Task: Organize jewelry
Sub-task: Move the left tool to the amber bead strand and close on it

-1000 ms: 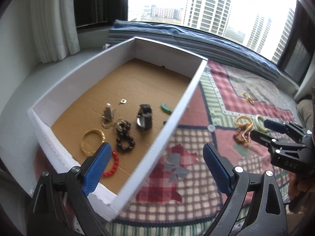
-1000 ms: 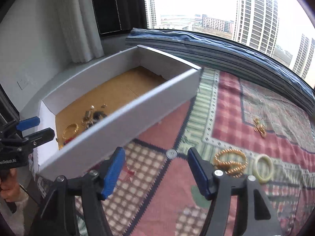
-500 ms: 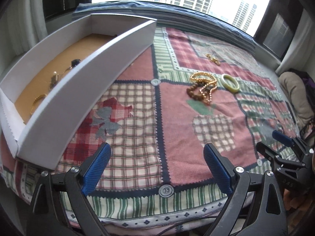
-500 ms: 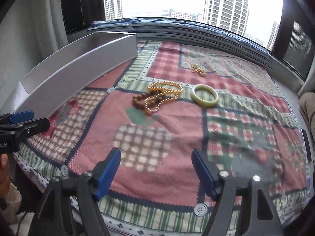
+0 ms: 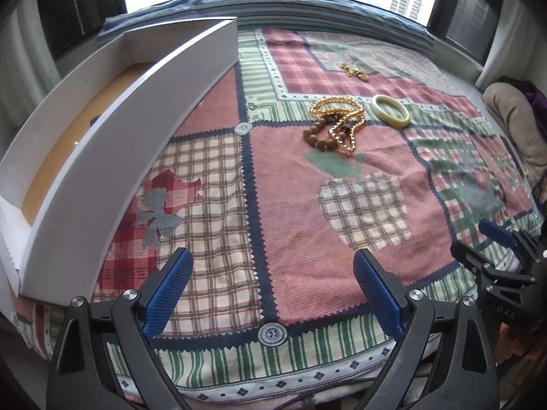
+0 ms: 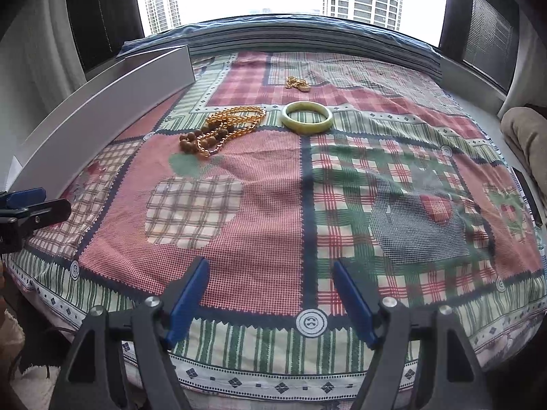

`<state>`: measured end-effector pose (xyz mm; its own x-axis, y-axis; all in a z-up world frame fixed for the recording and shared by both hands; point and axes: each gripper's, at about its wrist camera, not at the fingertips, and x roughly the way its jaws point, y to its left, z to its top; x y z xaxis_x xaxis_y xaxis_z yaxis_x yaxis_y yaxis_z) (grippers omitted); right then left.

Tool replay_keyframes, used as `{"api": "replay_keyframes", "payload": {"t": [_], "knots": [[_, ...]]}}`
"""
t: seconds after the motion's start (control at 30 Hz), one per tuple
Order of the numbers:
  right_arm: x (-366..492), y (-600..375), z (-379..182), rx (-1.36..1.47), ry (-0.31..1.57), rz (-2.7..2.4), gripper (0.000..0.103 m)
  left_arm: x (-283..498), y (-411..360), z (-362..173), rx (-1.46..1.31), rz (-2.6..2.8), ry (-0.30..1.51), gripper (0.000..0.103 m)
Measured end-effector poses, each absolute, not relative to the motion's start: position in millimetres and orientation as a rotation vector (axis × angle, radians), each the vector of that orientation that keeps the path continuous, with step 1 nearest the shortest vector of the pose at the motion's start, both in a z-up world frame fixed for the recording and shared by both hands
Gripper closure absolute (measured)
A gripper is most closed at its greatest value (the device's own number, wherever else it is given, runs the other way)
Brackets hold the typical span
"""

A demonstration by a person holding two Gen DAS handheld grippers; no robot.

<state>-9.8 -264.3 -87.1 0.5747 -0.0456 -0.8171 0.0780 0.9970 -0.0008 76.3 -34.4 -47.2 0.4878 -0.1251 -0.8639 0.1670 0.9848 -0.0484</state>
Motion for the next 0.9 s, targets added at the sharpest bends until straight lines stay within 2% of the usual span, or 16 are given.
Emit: {"api": "replay_keyframes", "payload": {"t": [0.9], "knots": [[-16,-254,-85,0.034,0.956,-0.022,0.027,88,-29,-55,0.009,-0.147,1.085,0.008]]}}
